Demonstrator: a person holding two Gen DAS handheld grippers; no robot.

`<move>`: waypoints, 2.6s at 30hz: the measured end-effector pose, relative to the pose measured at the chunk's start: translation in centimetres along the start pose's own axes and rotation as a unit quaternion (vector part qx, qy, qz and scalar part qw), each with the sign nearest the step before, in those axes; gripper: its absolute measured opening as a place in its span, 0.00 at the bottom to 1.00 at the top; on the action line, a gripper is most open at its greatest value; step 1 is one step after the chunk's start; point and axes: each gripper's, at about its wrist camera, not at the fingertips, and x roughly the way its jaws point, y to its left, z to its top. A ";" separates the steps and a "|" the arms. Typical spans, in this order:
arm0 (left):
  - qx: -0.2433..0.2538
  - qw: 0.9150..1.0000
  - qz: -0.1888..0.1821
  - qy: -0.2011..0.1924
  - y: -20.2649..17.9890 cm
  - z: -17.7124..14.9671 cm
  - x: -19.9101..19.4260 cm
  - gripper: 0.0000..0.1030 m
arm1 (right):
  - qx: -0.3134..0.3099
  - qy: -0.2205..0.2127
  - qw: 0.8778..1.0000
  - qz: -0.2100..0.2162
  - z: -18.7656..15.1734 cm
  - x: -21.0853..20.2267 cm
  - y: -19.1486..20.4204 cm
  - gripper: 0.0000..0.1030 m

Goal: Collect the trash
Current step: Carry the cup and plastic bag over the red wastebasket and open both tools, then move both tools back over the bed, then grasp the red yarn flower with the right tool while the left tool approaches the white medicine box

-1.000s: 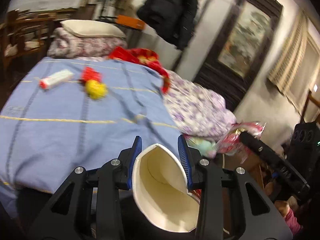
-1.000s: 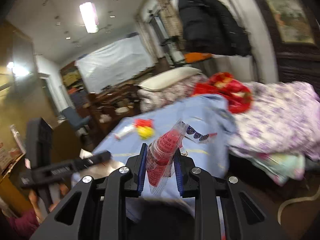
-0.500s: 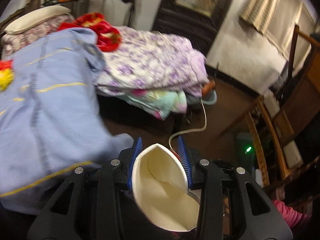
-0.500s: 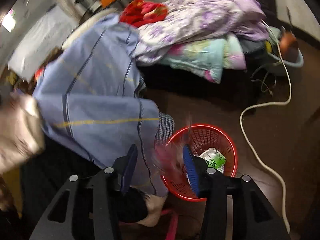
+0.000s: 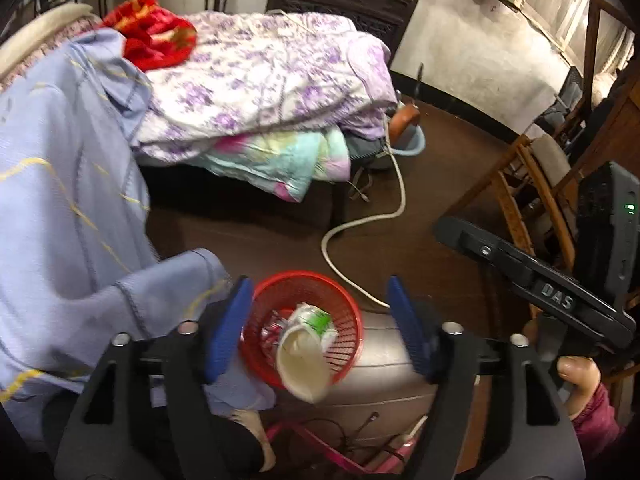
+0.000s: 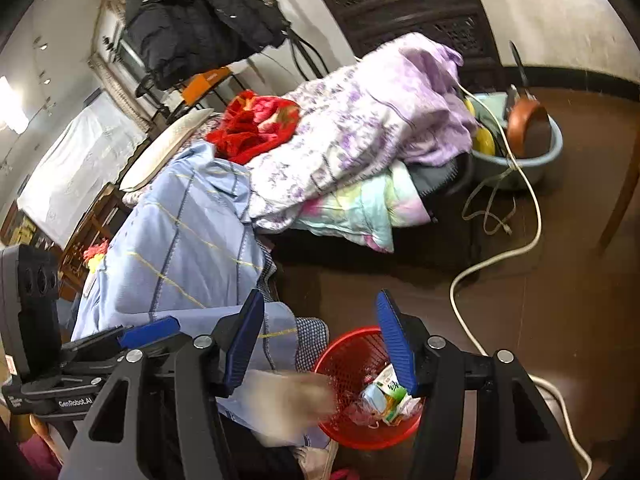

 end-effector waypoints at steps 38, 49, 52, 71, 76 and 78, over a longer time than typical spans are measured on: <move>-0.324 0.871 0.310 -0.198 38.2 -6.2 -24.2 0.92 | -0.259 0.044 0.956 0.130 -5.0 6.9 36.2 0.78; -0.264 0.892 0.355 -0.096 46.5 0.8 -17.9 0.92 | -0.281 0.042 0.954 0.094 -4.2 10.6 38.9 0.78; -0.264 0.906 0.324 -0.070 48.0 1.2 -16.9 0.92 | -0.283 0.038 0.953 0.102 -3.4 11.6 40.4 0.78; -0.297 0.902 0.284 -0.134 46.1 -3.0 -20.3 0.51 | -0.243 0.043 0.962 0.120 -1.5 17.4 44.2 0.79; -0.298 0.904 0.279 -0.128 44.8 -4.7 -20.8 0.53 | -0.255 0.042 0.956 0.136 -0.6 18.6 46.3 0.79; -0.308 0.905 0.267 -0.124 44.7 -5.3 -20.8 0.53 | -0.258 0.049 0.955 0.140 -0.2 19.6 47.5 0.79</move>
